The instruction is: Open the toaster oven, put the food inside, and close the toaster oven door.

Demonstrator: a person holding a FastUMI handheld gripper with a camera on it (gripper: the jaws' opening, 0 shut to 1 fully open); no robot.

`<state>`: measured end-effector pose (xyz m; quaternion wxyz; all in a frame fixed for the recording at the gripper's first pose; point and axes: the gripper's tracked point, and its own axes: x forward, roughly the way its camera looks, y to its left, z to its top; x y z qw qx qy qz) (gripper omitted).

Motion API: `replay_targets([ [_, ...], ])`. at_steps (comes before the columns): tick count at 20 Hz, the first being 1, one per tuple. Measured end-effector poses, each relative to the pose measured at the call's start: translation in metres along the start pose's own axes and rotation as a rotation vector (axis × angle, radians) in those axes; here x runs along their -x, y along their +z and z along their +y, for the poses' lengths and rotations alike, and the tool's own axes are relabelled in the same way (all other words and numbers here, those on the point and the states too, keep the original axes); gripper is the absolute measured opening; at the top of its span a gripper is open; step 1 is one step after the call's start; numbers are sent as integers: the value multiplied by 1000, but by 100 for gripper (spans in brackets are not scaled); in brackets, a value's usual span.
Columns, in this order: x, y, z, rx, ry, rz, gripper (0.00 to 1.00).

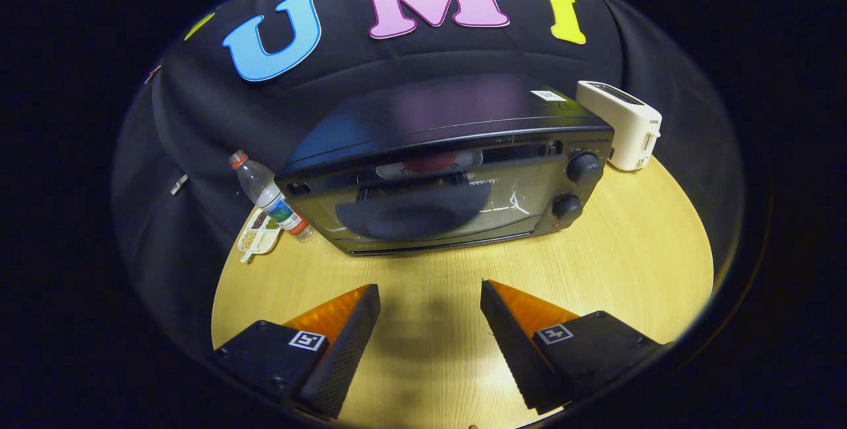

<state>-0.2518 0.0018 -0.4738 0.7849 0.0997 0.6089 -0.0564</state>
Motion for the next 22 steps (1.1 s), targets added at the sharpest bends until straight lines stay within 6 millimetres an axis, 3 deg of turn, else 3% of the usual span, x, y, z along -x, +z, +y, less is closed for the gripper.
replay_targets([
  [6, 7, 20, -5, 24, 24, -54, 99],
  [12, 37, 57, -19, 63, 37, -136, 99],
  [17, 91, 95, -37, 121, 68, -240, 99],
  [22, 178, 163, -68, 185, 105, -420, 99],
])
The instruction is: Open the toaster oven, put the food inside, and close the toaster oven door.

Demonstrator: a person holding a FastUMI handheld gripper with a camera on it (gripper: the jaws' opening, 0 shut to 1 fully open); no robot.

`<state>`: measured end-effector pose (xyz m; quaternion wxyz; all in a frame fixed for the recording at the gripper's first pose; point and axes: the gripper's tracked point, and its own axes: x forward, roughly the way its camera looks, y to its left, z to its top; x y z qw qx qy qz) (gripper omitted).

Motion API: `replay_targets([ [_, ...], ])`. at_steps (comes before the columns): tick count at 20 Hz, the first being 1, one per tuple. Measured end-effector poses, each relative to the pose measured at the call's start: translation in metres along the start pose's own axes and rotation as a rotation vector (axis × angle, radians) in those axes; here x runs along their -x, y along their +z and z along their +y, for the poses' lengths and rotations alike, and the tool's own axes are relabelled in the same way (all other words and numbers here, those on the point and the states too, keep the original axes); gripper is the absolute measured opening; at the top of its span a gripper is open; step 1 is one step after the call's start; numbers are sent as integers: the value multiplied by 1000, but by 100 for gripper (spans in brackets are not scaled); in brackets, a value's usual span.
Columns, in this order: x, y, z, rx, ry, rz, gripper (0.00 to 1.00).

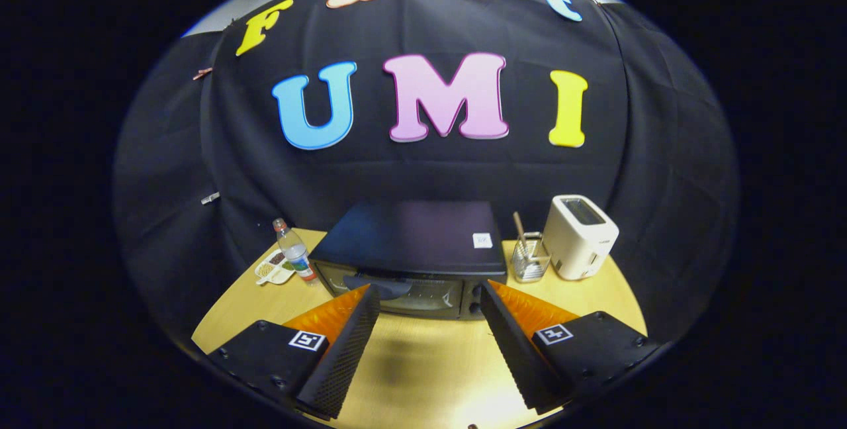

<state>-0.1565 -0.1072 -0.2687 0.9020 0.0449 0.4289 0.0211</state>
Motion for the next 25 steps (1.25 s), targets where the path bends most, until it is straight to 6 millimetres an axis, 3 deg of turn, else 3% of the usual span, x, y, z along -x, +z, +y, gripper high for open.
replay_targets([
  [7, 72, 163, -53, -44, 64, -338, 98],
  [11, 124, 241, -52, -62, 122, -537, 97],
  [13, 148, 270, -55, -24, 120, -612, 97],
  [16, 181, 296, -50, 12, 132, -709, 97],
  [21, 201, 312, -54, 55, 138, -782, 96],
  [25, 205, 313, -59, 50, 118, -781, 96],
])
